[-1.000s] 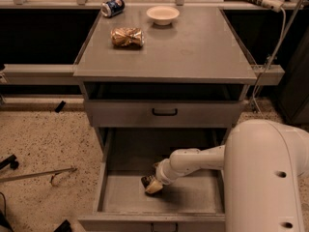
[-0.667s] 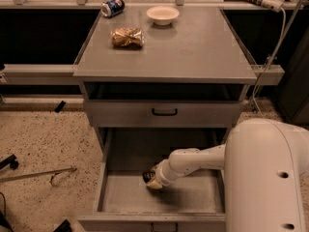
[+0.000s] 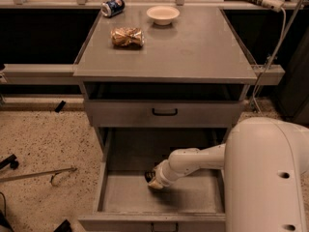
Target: Pick rxbar chocolate from middle drawer and place on counter
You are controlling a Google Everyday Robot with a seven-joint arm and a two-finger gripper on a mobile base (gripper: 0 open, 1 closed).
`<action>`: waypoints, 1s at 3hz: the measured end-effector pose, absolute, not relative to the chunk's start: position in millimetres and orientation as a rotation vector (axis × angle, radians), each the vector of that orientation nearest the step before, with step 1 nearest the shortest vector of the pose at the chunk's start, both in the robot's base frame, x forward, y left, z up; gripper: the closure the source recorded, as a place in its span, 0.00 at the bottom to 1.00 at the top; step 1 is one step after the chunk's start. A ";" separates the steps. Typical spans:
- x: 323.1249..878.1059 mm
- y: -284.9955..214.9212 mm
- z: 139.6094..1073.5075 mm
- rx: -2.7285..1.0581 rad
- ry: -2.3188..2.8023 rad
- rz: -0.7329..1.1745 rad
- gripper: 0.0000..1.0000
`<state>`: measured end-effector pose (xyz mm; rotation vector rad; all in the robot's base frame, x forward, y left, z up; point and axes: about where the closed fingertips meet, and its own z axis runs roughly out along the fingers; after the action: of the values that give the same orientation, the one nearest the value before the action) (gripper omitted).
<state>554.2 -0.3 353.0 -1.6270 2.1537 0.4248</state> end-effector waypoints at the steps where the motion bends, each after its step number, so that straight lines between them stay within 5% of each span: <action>1: 546.0 -14.7 395.1 -1.600 2.102 0.417 1.00; 3: 526.1 -41.9 509.0 -1.539 1.959 0.374 1.00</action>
Offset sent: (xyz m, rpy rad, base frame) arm -0.0452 -0.0809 0.2725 0.1791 -0.3027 -0.0153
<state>526.1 -41.9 509.0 -1.5393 1.9595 0.3740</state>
